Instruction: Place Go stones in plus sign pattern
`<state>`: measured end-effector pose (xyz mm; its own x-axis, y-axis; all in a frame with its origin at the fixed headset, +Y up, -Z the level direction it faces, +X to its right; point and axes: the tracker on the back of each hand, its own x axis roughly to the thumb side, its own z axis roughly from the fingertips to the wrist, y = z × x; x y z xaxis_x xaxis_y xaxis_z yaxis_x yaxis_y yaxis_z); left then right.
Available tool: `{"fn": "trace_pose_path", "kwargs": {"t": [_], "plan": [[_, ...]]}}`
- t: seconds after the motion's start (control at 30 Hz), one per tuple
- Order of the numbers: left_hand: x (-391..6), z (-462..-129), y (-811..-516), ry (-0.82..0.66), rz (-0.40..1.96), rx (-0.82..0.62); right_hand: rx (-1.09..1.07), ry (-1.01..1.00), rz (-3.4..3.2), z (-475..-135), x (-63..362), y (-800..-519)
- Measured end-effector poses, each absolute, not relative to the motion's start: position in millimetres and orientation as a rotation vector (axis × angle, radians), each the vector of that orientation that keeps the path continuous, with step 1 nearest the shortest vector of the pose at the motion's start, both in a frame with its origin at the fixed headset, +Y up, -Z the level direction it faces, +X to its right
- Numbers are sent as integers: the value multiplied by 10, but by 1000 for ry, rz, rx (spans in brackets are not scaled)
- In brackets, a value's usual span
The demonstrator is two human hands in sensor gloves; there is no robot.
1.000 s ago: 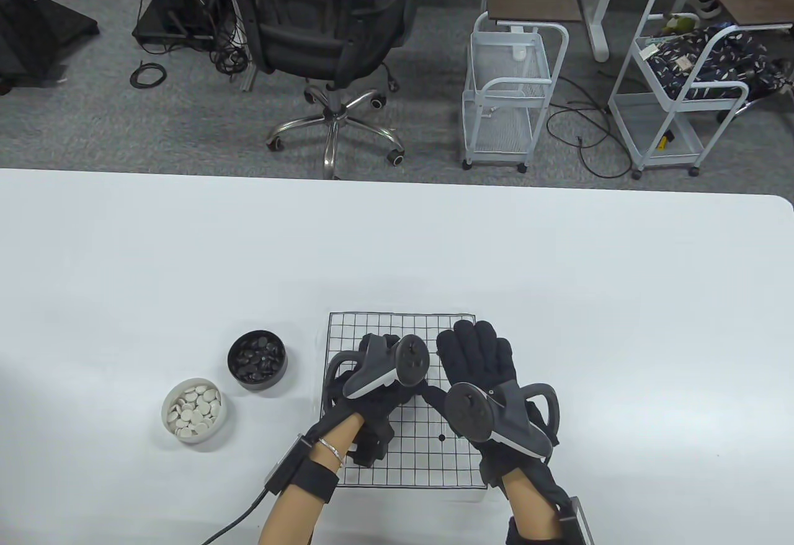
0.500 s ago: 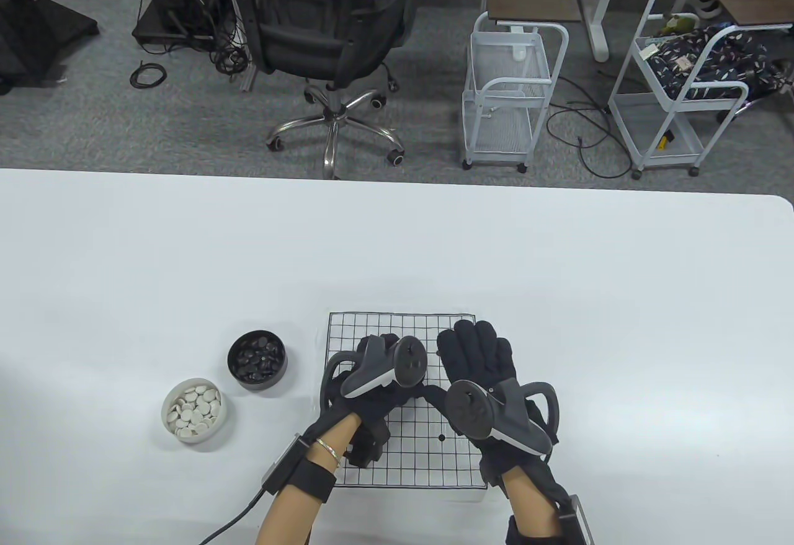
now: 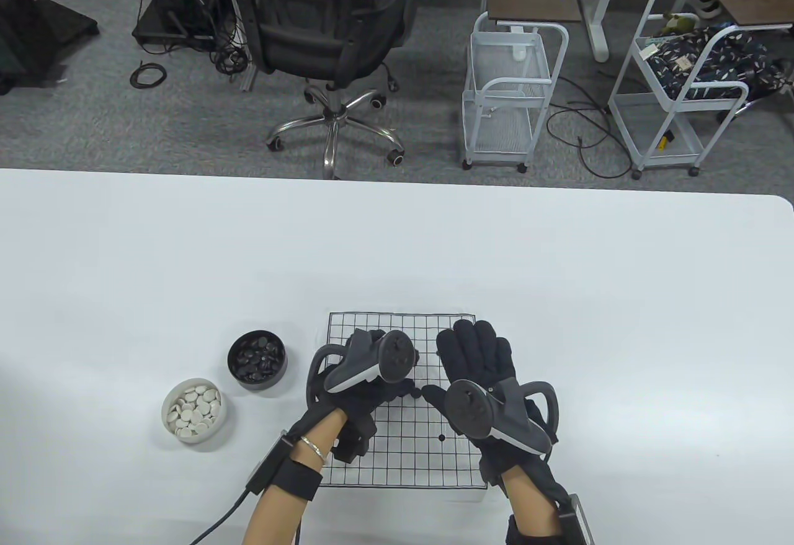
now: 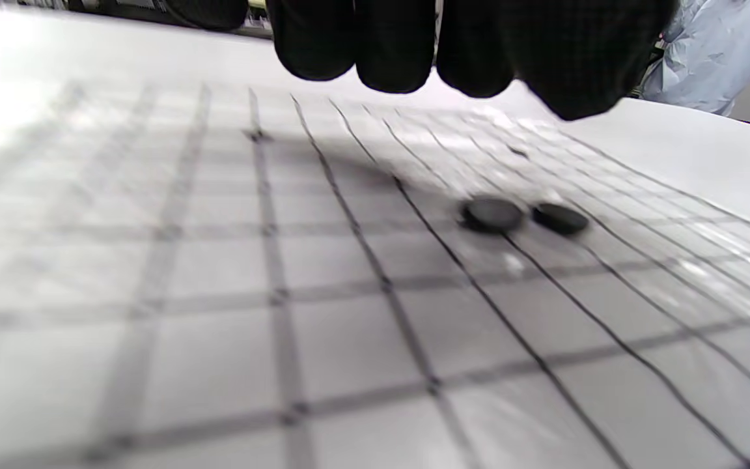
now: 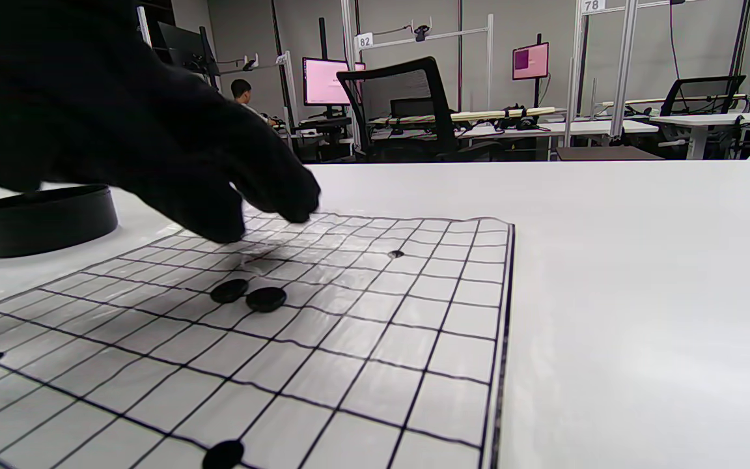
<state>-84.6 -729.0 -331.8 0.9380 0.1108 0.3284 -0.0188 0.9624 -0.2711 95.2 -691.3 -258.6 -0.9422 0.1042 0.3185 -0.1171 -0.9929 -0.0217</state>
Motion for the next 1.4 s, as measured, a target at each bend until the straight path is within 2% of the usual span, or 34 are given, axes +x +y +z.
{"fn": "trace_pose_path", "kwargs": {"t": [0.1, 0.23, 0.4, 0.5, 0.67, 0.9, 1.4], "plan": [[-1124, -3295, -7071, -262, -26, -177, 485, -59, 2989, -2588, 952, -6915], [-1555, -3295, -6918, -82, -161, -141, 485, -59, 2993, -2588, 951, -6915], [-2003, -3344, -6961, 136, -329, -183, 485, -53, 3003, -2588, 946, -6919], [-2178, -3383, -7070, 213, -387, -229, 484, -50, 3004, -2588, 945, -6923], [-2268, -3451, -7267, 247, -360, -319, 484, -45, 3012, -2585, 942, -6926], [-2196, -3531, -7361, 263, -404, -373, 481, -43, 3012, -2584, 943, -6929], [-2130, -3574, -7440, 279, -423, -374, 485, -37, 3004, -2596, 939, -6941]]}}
